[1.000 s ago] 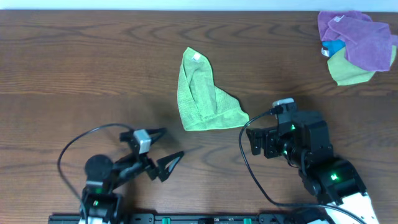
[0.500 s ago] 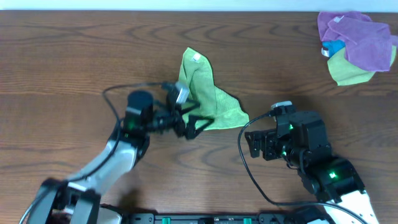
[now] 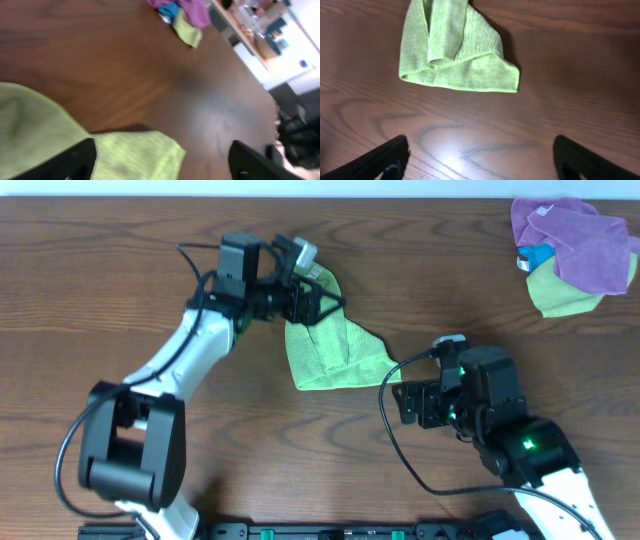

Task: Fold the cloth
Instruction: 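Reach the left gripper to the cloth's top corner and grasp it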

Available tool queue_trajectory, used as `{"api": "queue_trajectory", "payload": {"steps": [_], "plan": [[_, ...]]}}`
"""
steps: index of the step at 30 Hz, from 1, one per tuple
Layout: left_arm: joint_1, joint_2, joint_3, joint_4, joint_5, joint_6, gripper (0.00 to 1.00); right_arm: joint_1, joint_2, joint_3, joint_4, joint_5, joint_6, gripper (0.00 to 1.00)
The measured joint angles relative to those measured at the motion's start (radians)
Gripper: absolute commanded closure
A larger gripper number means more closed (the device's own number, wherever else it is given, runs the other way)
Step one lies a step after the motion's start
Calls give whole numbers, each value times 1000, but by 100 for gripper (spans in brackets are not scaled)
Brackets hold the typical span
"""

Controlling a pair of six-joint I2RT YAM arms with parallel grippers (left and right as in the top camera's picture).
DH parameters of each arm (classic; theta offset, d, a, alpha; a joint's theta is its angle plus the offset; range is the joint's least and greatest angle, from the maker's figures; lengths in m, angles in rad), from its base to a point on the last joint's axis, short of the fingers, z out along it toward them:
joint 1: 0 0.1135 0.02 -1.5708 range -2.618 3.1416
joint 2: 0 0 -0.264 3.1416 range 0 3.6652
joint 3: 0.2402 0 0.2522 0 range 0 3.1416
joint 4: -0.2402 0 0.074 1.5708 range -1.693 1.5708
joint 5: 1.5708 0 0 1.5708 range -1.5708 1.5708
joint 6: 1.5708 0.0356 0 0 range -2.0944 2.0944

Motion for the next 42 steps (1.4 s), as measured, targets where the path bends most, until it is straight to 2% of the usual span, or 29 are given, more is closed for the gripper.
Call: {"api": "queue_trajectory", "payload": {"steps": [1,3,4,5,8,10,13,15,17,20,26,31,35,42], "plan": [[6,24,26,-9,-7,11,34,-2,5,1,1,-2,2,18],[11,69,71,-15,-19,27,47,-5,11,2,1,-2,4,20],[11,91,90,-16,-26,30,66,-8,12,2,0,-3,6,23],[11,120,114,-18,-32,37,77,-12,12,2,0,-3,8,28],[11,196,164,-17,-45,26,94,-18,12,3,0,-2,12,31],[11,238,184,-16,-54,19,94,-18,12,3,0,-3,14,38],[11,282,192,-28,-74,11,94,-19,12,4,0,-3,15,71],[11,292,192,-48,-101,3,94,-20,12,4,0,-3,23,87],[12,293,192,-53,-137,-4,94,-21,12,4,0,-3,26,92],[13,292,199,-63,-214,-10,94,-21,12,4,0,-2,32,98],[6,292,266,-172,-352,44,94,-21,15,4,-2,-2,36,99],[-44,292,396,-314,-583,197,94,-21,47,4,-8,-2,40,99],[-93,292,445,-301,-743,294,94,-21,77,5,-8,-4,40,99],[-93,299,446,-305,-898,354,94,-21,79,5,-8,-6,40,99]]}}
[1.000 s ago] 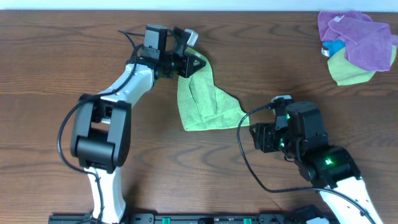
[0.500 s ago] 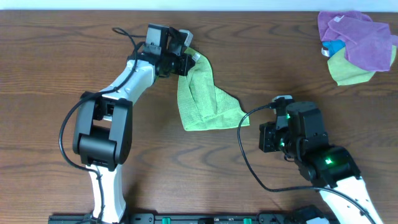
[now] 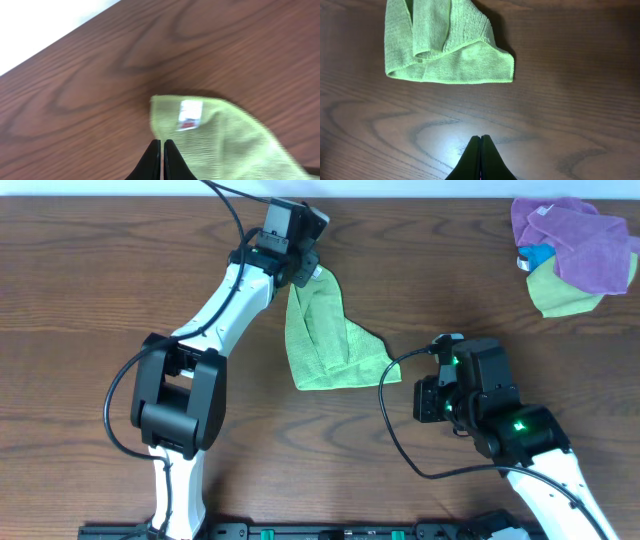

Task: Fold the cloth
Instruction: 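Reach the left gripper to the cloth's top corner and grasp it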

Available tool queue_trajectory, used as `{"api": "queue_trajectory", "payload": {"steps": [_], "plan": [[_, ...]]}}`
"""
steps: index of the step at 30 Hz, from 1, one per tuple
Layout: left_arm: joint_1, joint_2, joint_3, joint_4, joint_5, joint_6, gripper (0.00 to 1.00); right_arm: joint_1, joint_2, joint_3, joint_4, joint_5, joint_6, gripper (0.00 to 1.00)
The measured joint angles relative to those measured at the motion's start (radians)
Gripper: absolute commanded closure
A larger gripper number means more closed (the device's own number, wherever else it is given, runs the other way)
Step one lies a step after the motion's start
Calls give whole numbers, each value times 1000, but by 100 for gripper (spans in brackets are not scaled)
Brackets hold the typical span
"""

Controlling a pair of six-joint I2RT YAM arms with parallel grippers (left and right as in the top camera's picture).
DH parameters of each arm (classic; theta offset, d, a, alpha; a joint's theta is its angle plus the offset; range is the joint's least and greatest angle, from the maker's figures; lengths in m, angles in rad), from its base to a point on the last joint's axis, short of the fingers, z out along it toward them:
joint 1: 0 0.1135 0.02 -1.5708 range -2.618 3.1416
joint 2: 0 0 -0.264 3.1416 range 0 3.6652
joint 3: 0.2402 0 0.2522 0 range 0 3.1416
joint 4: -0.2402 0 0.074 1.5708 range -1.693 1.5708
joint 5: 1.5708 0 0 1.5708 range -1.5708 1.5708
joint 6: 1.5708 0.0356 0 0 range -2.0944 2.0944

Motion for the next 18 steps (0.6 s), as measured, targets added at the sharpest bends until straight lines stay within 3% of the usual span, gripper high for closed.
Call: {"api": "queue_trajectory", "payload": {"steps": [18], "plan": [[-18,87,0,-55,10,25,94,0,0,1,0,0,0,99]]}}
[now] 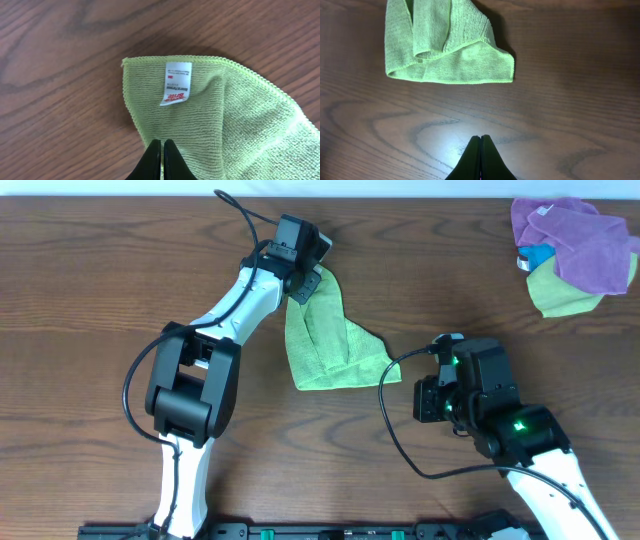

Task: Fold the cloth
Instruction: 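Reach the left gripper to the cloth's top corner and grasp it, then grasp the cloth's right corner with the right gripper while left holds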

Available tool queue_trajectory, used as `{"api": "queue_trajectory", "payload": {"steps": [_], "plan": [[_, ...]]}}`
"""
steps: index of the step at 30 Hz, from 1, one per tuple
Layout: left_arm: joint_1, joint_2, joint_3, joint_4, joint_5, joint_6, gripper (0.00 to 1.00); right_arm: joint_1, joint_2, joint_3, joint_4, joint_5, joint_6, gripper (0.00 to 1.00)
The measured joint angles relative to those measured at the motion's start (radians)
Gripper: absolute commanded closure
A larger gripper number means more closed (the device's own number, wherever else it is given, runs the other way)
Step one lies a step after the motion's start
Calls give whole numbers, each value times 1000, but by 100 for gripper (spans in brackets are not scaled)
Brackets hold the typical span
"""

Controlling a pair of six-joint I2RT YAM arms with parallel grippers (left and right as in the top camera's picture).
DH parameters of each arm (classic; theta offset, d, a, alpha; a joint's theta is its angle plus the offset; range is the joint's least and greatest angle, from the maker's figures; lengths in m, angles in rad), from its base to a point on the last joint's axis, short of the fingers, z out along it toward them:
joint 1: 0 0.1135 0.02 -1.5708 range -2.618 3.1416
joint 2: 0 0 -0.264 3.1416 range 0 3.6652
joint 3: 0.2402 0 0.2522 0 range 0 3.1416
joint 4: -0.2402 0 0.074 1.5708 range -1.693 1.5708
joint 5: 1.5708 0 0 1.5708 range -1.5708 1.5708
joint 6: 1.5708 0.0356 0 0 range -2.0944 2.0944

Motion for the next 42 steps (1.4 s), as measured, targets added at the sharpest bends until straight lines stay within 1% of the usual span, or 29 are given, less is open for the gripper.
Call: {"api": "queue_trajectory", "payload": {"steps": [6,22,34,39,42], "plan": [[0,0,0,3,52,0,94,0,0,0,0,0,0,99],[0,71,0,-7,66,0,94,0,0,0,-1,0,0,99],[-5,71,25,-182,-66,2,94,0,1,0,-6,0,-2,99],[-5,64,38,-312,-126,3,94,0,6,0,-16,0,-9,99],[-3,61,40,-362,-144,-13,94,0,6,0,-16,0,-19,99]]}}
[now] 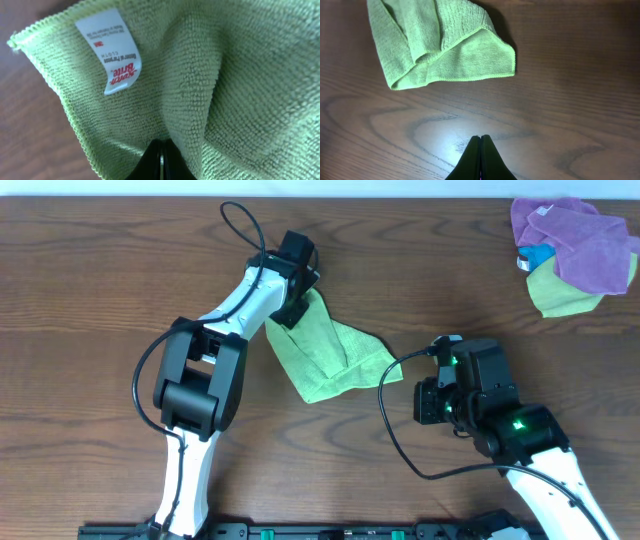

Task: Fold the cloth
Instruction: 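Grasp the cloth's right corner with the right gripper while left holds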

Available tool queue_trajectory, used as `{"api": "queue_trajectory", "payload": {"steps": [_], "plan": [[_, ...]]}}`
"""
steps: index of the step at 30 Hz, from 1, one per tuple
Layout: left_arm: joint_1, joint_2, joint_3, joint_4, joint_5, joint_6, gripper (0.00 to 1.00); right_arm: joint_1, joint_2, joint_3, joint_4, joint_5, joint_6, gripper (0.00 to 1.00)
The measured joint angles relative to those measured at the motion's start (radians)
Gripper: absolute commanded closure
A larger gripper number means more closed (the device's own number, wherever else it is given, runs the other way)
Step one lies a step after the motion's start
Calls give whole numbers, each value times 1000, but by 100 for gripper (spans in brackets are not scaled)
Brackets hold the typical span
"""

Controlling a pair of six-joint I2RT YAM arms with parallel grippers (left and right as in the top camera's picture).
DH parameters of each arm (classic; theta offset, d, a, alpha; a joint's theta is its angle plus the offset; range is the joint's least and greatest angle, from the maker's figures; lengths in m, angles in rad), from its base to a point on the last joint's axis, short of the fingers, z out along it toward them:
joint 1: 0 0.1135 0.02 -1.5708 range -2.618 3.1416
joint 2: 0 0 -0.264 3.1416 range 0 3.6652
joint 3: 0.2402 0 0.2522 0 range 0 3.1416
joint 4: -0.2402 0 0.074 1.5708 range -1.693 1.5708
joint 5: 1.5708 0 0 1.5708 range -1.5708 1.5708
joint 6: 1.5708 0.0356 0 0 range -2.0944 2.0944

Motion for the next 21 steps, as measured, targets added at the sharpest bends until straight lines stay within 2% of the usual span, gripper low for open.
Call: {"api": "queue_trajectory", "payload": {"steps": [8,15,21], "plan": [[46,-9,0,-66,34,-77,94,35,73,3,3,-68,-51,99],[67,-11,-1,-63,80,-93,95,162,257,4,247,-162,-58,98],[72,-11,-2,-61,105,-94,94,176,365,5,332,-225,-57,99]]}}
